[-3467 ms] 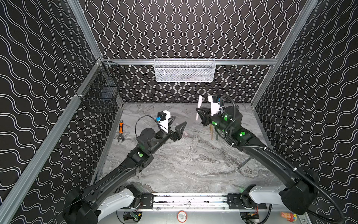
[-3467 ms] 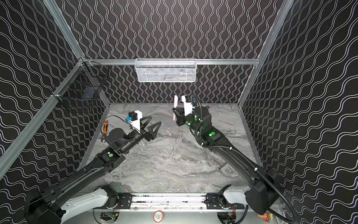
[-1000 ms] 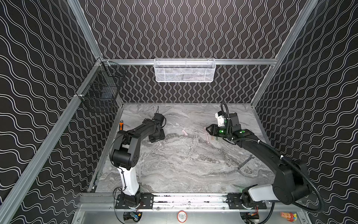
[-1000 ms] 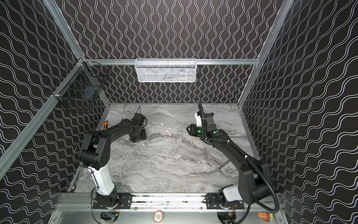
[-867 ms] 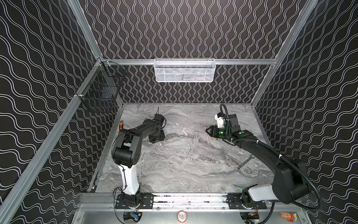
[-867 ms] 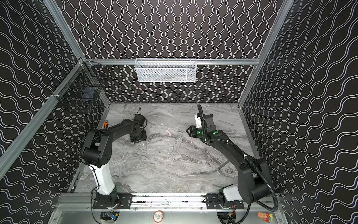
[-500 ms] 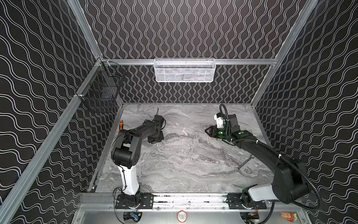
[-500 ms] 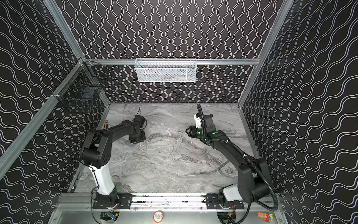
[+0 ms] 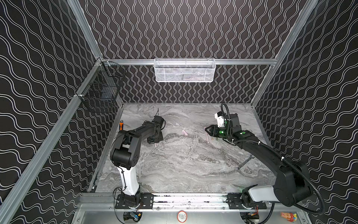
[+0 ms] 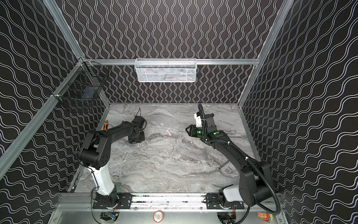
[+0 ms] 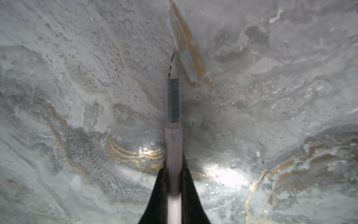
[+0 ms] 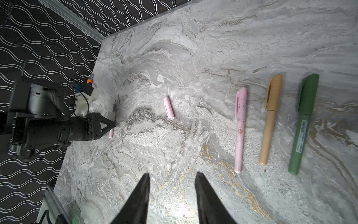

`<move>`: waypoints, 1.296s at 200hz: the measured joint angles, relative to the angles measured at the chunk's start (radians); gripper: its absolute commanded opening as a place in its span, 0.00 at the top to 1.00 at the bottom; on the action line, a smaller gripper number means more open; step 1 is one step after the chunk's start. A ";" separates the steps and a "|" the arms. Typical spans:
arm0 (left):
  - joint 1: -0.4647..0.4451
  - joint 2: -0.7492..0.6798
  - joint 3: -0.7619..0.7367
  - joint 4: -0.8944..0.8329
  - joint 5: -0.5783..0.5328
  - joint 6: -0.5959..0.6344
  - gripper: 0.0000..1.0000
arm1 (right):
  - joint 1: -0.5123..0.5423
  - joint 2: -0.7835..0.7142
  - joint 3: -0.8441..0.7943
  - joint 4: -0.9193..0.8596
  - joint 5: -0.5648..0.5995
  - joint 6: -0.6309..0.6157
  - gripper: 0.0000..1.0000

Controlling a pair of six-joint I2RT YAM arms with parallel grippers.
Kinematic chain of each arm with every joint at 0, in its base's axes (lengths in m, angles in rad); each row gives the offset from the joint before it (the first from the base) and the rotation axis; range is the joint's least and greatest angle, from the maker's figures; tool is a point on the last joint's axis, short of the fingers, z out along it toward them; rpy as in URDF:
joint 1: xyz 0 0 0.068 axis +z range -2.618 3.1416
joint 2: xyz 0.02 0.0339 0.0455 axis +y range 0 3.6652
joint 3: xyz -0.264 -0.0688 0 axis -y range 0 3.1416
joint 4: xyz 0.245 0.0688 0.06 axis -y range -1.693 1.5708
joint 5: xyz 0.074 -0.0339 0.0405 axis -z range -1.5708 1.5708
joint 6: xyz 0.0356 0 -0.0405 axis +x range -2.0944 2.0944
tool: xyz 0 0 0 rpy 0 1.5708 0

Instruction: Insert the pens into the pen caps

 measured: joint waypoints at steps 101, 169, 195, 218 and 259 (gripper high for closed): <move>-0.142 -0.128 0.006 0.025 0.024 0.095 0.99 | 0.013 0.005 0.003 0.008 -0.060 0.028 0.56; -0.273 -0.325 -0.156 0.317 0.186 0.208 1.00 | 0.031 0.029 -0.057 0.111 -0.134 0.133 0.46; -0.291 -0.401 -0.224 0.452 0.304 0.232 1.00 | 0.063 0.041 -0.059 0.174 -0.161 0.166 0.43; -0.300 -0.441 -0.257 0.537 0.391 0.236 1.00 | 0.106 0.062 -0.041 0.213 -0.183 0.194 0.42; -0.303 -0.481 -0.283 0.623 0.485 0.235 1.00 | 0.167 0.106 0.043 0.253 -0.195 0.209 0.42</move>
